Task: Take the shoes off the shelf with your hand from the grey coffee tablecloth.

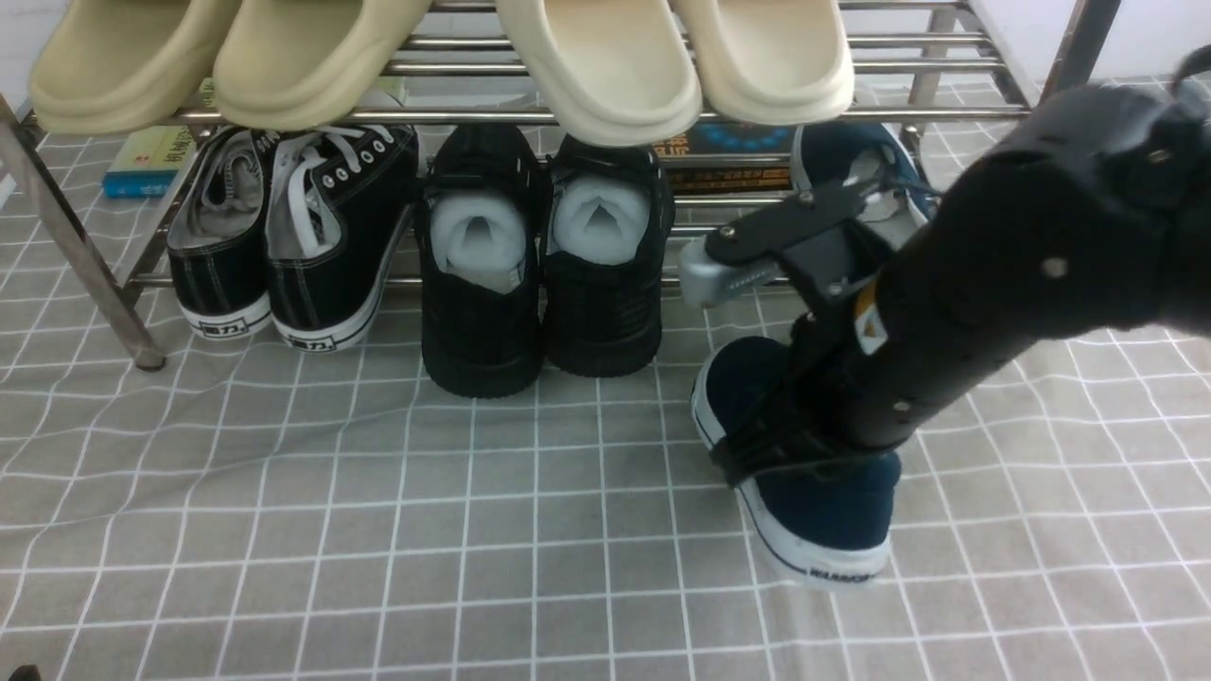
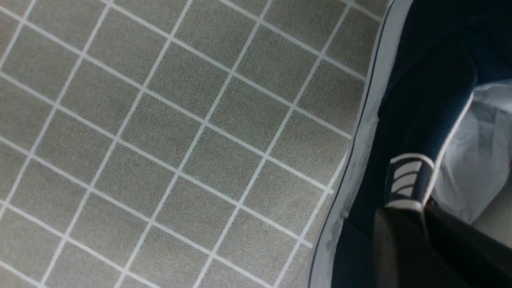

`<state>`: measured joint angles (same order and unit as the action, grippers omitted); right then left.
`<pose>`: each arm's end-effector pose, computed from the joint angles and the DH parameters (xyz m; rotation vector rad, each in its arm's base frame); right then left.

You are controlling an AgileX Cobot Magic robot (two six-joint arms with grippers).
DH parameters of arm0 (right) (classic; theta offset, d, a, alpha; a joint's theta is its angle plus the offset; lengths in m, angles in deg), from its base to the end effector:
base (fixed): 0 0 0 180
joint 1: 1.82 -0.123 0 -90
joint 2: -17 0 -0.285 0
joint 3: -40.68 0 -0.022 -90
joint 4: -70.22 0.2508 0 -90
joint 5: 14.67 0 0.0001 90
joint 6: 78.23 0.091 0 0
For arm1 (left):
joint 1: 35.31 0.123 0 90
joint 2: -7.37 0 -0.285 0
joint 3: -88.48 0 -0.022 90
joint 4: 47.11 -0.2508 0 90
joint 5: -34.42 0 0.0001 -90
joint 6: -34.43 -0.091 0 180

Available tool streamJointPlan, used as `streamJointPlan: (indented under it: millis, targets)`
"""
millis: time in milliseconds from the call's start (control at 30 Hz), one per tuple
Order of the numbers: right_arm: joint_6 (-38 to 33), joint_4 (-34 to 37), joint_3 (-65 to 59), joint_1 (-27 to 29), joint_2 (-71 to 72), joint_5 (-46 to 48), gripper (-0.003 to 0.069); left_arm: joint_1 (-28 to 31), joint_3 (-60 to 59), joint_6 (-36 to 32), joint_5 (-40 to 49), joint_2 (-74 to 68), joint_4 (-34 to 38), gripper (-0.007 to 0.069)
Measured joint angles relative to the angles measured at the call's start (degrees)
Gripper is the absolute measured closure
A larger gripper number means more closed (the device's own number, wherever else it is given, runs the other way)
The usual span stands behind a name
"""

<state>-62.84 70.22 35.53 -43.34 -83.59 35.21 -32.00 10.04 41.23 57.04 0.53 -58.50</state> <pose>0.2525 0.2235 0.2734 -0.6225 2.6823 0.2834 0.0512 0.0099 0.1721 -0.0454 1.8777 0.1558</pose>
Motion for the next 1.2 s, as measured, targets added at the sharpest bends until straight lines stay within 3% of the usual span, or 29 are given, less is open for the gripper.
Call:
streamJointPlan:
  millis: [33, 133, 333, 433, 533, 667, 900, 1200]
  targets:
    - [0.2, 0.0, 0.0, 0.0, -0.2, -0.1, 0.0582, 0.0, 0.0, 0.0, 0.0, 0.0, 0.0, 0.0383]
    - [1.9, 1.8, 0.1, 0.0, -2.7, -1.7, 0.0474, 0.0, 0.0, 0.0, 0.0, 0.0, 0.0, 0.0383]
    - [1.5, 4.9, 2.6, 0.1, -3.1, 1.4, 0.0166, 0.0, 0.0, 0.0, 0.0, 0.0, 0.0, 0.0383]
    - [0.9, 0.9, 7.7, 0.5, -1.4, 6.4, 0.0073, 0.0, 0.0, 0.0, 0.0, 0.0, 0.0, 0.0383]
    - [0.8, -6.7, 12.6, 2.7, -0.4, 8.1, 0.0057, 0.0, 0.0, 0.0, 0.0, 0.0, 0.0, 0.0383]
    - [0.8, -13.8, 15.2, 7.1, -1.2, 5.6, 0.0101, 0.0, 0.0, 0.0, 0.0, 0.0, 0.0, 0.0385]
    - [0.8, -15.9, 15.2, 12.5, -6.9, -3.3, 0.0176, 0.0, 0.0, 0.0, 0.0, 0.0, 0.0, 0.0384]
    - [0.8, -20.4, 15.2, 13.7, -14.3, -7.4, 0.0195, 0.0, 0.0, 0.0, 0.0, 0.0, 0.0, 0.0384]
